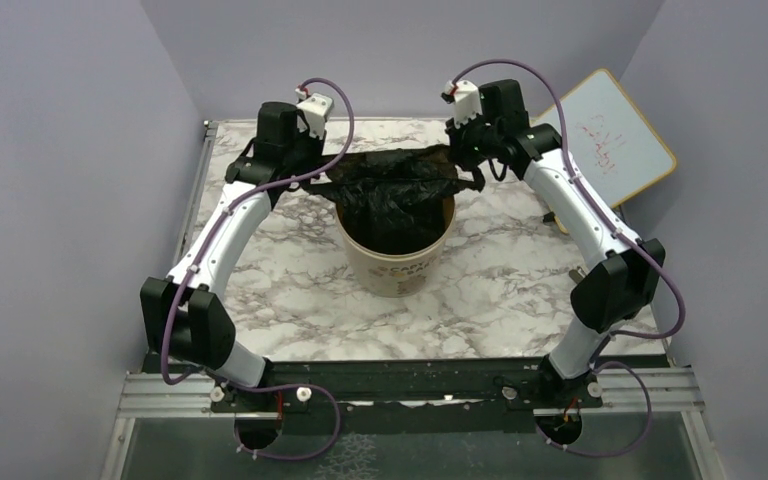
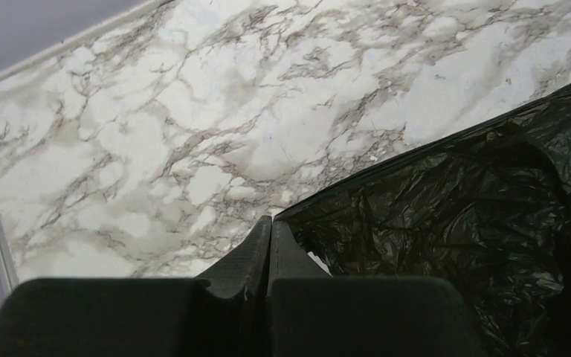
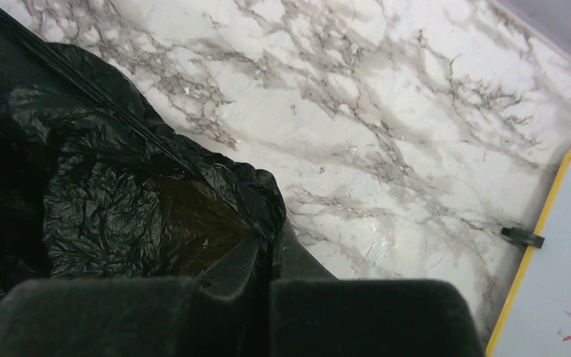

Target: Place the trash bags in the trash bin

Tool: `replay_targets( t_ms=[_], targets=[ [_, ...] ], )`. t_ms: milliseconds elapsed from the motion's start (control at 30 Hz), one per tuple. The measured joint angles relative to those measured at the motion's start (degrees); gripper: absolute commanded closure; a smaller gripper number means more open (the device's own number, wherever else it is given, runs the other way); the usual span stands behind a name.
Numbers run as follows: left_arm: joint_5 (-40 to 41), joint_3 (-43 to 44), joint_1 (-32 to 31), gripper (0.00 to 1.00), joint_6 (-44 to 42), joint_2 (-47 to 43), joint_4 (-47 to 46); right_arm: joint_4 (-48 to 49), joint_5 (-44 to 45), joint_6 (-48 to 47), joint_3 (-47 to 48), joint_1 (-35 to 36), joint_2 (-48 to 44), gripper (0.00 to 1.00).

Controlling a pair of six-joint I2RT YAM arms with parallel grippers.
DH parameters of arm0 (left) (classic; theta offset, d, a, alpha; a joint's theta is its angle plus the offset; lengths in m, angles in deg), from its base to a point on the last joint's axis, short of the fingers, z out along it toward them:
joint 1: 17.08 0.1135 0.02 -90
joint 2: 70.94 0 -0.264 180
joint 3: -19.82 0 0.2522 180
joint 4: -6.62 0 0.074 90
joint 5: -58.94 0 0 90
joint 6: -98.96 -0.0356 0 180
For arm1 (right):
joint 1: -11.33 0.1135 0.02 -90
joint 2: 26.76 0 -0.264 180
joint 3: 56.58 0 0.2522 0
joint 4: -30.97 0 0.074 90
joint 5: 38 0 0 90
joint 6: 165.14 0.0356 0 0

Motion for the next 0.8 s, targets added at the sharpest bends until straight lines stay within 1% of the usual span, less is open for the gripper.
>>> replay_targets(
  t_ms=[167,200,267,367,467,500,533,567,600,633,667,733,767,800],
  targets=[
    [1.2,-2.4,1.1,1.00,2.8,0.2,-0.4,-1.8,0.1,0.1,-0.2,0.0,1.9,0.94],
    [1.1,-3.3,1.3,1.00,3.2,0.1,-0.5,-1.9,0.0,0.2,-0.5,0.0,1.9,0.92],
    [0.9,-4.8,1.4,1.00,3.8,-0.2,-0.5,-2.4,-0.1,0.6,-1.0,0.0,1.9,0.82],
    [0.4,-7.8,1.6,1.00,4.7,-1.6,-0.2,-2.6,-0.1,1.6,-3.0,-0.1,1.3,0.73],
    [-0.6,-9.9,2.0,1.00,5.4,-3.5,0.3,-3.4,0.6,2.5,-5.4,-0.2,0.1,0.68],
    [-0.8,-10.1,2.0,1.00,5.8,-4.0,0.7,-3.6,1.2,2.8,-5.7,-0.3,-0.1,0.63],
    [-0.9,-10.1,2.0,0.95,6.2,-4.2,0.8,-3.7,1.7,3.0,-5.7,-0.3,-0.2,0.59],
    [-0.9,-9.9,2.0,0.84,6.5,-4.3,1.0,-3.7,2.6,3.5,-5.7,-0.3,-0.4,0.51],
    [-0.8,-9.5,2.1,0.81,6.8,-4.3,1.6,-3.8,3.9,4.0,-5.7,-0.3,-0.5,0.39],
    [-0.7,-9.0,2.1,0.79,7.1,-4.3,2.2,-3.8,5.4,4.4,-5.7,-0.3,-0.9,0.29],
    [-0.3,-8.1,2.2,0.73,7.9,-4.3,3.3,-3.8,6.9,4.9,-5.7,-0.3,-1.2,0.25],
    [0.5,-6.0,2.4,0.56,8.9,-4.4,4.7,-3.7,9.7,5.6,-5.6,-0.4,-2.4,0.22],
    [1.1,-5.1,2.5,0.46,9.4,-4.5,5.0,-3.5,10.8,5.7,-5.6,-0.4,-3.1,0.21],
    [1.7,-4.0,2.7,0.38,9.9,-4.9,5.3,-3.3,11.9,6.0,-5.6,-0.4,-4.1,0.21]
  ],
)
